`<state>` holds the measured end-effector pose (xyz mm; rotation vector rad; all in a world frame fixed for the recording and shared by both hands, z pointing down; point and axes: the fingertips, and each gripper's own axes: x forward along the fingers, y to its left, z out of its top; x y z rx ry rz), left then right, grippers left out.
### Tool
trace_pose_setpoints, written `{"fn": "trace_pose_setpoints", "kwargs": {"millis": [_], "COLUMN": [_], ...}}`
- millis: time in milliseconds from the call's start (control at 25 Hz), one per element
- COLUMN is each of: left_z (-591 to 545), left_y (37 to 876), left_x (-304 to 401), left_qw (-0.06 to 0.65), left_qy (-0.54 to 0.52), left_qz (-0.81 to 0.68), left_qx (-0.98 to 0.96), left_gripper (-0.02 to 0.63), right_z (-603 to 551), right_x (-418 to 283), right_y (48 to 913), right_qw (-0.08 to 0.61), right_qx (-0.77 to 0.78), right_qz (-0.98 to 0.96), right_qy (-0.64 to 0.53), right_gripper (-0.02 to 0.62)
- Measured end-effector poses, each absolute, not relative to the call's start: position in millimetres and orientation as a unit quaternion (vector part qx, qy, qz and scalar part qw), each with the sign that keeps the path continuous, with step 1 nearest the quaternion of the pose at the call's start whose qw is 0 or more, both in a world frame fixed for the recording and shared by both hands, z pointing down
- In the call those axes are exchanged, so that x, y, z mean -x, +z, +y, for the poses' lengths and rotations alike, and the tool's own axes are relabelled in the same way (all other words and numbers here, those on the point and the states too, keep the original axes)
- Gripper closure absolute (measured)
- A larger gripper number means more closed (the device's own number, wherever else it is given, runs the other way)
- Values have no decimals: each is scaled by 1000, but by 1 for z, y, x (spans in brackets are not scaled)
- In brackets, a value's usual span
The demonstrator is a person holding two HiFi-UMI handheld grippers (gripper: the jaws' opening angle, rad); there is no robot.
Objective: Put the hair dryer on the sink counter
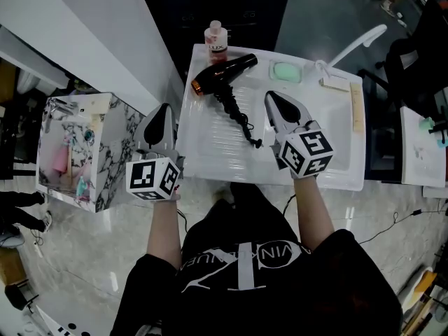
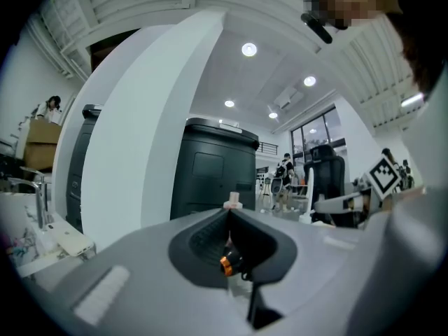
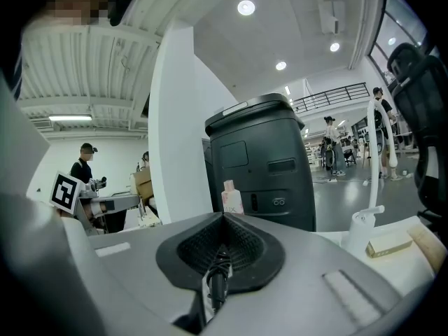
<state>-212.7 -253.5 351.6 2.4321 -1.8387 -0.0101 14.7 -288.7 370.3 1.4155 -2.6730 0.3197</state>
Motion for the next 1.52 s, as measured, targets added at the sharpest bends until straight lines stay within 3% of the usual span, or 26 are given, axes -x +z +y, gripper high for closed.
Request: {"fn": "trace_pose_setpoints", "kwargs": {"millis": [1520], "left_z": [-273], "left_y": [305], "left_x": [199], "left_qw": [2], "left_qy": [-21], "left_qz": [-589], "left_qx": [-808], "left_gripper": [606], "right_z": [-299], "right_x": [-36], "right_y": [318], "right_qw": [7], "right_qx": [-472], "right_qz": [-880], "right_qy": [54], "right_gripper": [592]}}
